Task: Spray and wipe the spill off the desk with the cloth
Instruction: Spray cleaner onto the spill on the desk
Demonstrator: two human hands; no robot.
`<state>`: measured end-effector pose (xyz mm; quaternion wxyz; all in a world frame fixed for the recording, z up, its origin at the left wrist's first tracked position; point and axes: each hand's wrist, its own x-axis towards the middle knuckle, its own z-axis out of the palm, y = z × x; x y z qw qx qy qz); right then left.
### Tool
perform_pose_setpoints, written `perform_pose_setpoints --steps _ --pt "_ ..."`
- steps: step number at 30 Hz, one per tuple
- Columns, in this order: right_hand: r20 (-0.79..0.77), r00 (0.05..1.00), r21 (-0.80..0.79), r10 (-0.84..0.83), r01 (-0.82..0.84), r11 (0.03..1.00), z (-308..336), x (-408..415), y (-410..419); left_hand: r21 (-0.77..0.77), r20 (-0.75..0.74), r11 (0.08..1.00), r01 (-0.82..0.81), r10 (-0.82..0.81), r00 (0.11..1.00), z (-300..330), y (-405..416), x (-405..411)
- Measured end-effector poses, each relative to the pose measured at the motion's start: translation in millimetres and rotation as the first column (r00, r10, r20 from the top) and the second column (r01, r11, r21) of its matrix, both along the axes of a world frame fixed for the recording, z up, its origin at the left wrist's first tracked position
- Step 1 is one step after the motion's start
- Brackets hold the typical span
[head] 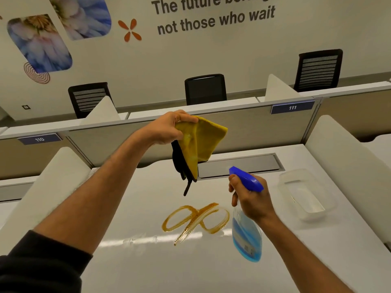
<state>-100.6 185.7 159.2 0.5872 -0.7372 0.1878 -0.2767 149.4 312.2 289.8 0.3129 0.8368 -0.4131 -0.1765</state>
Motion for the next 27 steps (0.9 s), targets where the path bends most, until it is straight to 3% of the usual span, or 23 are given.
perform_pose_setpoints --steps 7,12,19,27 --pt "-0.026 0.972 0.090 -0.232 0.233 0.968 -1.0 -0.1 -15.7 0.006 -0.009 1.000 0.019 -0.019 1.000 -3.6 -4.4 -3.6" --pt "0.064 0.991 -0.005 -0.114 0.114 0.993 13.5 1.1 -12.2 0.005 -0.013 0.999 0.034 -0.034 0.999 -10.1 -12.6 -8.1" --pt "-0.034 0.999 -0.010 -0.014 0.014 1.000 -14.3 -12.7 -20.2 0.004 -0.015 0.999 0.044 -0.044 0.999 -16.4 -20.7 -14.3" --pt "-0.128 0.965 0.095 -0.228 0.240 0.966 -75.7 -38.8 -67.5 0.047 -0.059 0.996 0.070 -0.067 0.996 -37.2 -21.9 -23.1"
